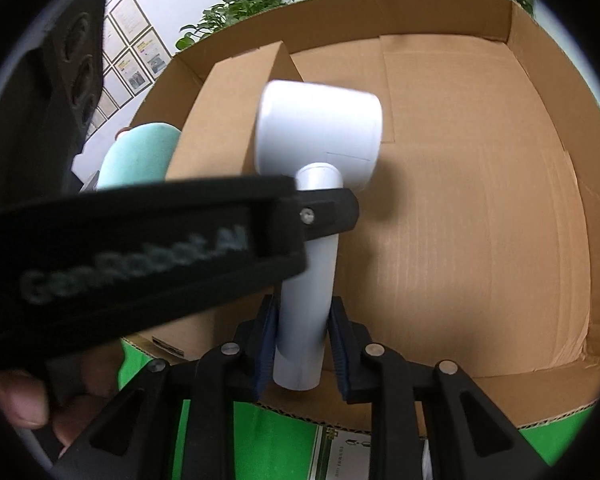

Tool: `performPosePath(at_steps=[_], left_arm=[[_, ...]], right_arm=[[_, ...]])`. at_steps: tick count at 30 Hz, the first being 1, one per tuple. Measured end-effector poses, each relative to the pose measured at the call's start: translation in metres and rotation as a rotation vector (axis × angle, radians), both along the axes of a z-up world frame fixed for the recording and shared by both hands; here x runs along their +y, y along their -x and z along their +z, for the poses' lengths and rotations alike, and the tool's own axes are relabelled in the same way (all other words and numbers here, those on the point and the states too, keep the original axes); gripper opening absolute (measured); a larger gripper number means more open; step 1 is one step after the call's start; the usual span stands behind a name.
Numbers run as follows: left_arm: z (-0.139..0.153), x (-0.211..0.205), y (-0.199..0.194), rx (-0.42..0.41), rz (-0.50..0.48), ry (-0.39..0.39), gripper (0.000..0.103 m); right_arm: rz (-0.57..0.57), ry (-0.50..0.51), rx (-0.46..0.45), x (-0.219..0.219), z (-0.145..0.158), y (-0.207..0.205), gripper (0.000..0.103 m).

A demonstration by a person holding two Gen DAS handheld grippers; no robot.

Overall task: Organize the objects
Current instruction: 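Carry the fan with the right gripper and lower it into the tray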

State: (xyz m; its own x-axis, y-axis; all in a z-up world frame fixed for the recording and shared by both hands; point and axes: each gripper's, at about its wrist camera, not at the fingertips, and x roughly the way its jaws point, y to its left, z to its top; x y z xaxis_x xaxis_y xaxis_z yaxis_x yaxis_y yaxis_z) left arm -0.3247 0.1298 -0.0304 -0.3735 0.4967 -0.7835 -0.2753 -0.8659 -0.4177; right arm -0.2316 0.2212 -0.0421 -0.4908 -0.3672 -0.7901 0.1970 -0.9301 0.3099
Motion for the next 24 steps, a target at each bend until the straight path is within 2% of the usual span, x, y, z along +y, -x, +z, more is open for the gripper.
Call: performPosePath(at_steps=[11,15,24], left_arm=[[0.015,-0.022,-0.024,0.033,-0.007,-0.027,0.027],[0.023,-0.040,-0.036,0.048,0.003,-0.049,0.027],[0.027,-0.066,-0.051,0.069,0.029,-0.034,0.027]], right_arm=[[-0.051,-0.007,-0.012,0.001,-0.011,-0.013,0.023],[-0.064,-0.061,0.013,-0.009,-0.011,-0.020,0.023],[-0.092,-0.174,0.041,-0.022,-0.018,-0.028,0.023]])
